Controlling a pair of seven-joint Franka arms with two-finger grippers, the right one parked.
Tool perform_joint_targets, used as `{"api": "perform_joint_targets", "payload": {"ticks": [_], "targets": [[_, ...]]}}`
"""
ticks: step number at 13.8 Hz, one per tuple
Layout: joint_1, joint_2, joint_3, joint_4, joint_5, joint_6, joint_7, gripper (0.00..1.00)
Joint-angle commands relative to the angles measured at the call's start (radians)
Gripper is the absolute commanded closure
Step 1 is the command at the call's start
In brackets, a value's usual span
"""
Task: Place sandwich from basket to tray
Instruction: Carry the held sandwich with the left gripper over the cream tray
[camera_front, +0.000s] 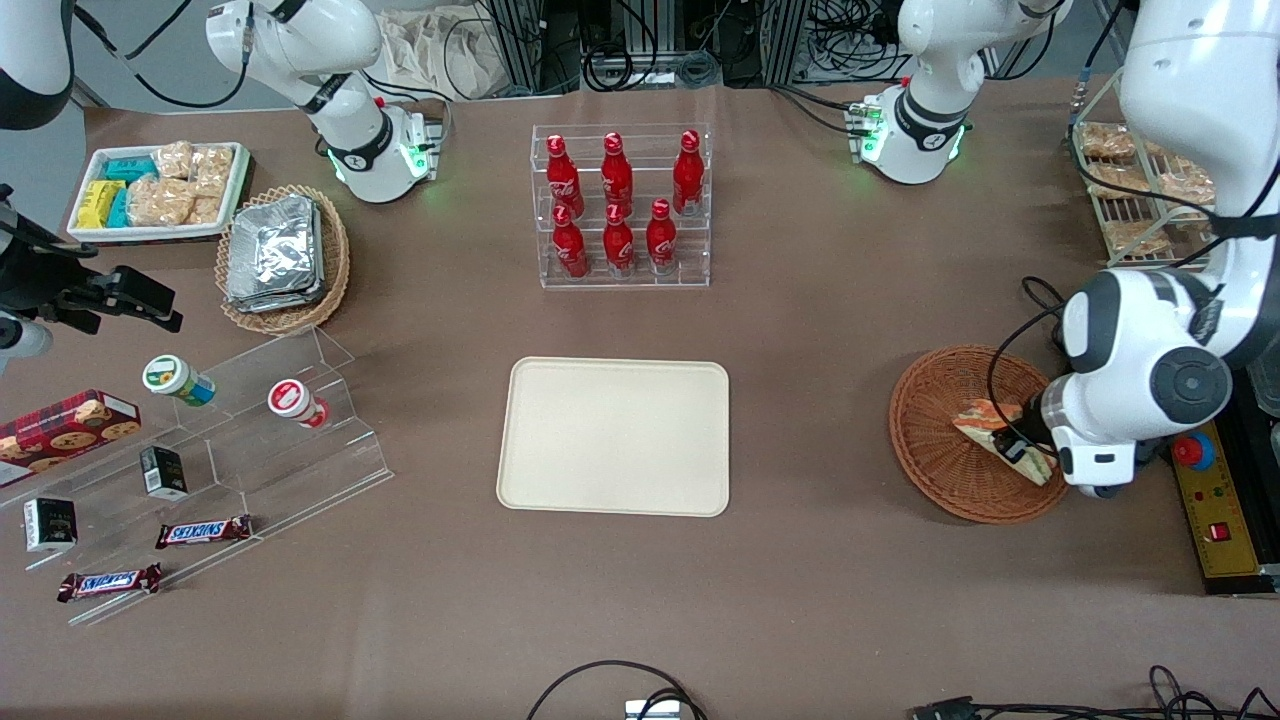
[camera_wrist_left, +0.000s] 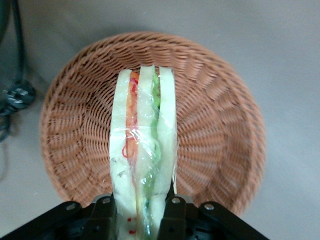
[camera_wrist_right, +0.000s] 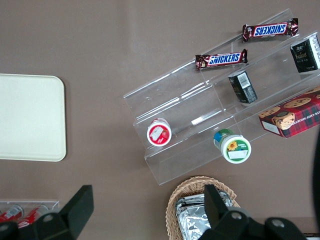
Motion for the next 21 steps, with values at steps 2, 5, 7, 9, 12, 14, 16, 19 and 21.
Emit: {"api": "perform_joint_targets", "payload": {"ticks": [2, 5, 7, 9, 12, 14, 16, 19, 21], "targets": [[-0.076, 0.009, -0.036, 0.282, 0.013, -0.28, 0.079, 1.0], [-0.229, -0.003, -0.038, 0.364, 0.011, -0.412, 0.073, 1.0], [-0.335, -0.013, -0.05, 0.399, -0.004, -0.457, 0.073, 1.0], [-0.395, -0.007, -0.079, 0.411, -0.009, -0.448, 0.088, 1.0], [-0.411, 0.041, -0.168, 0.408, -0.09, -0.364, 0.153, 1.0], [-0.427, 0.075, -0.188, 0.402, -0.092, -0.247, 0.153, 1.0], [-0.466, 0.144, -0.188, 0.402, -0.079, -0.169, 0.156, 1.0], [-0.526, 0.258, -0.187, 0.402, 0.02, -0.072, 0.156, 1.0], [-0.529, 0.322, -0.187, 0.399, 0.091, 0.005, 0.161, 1.0]]}}
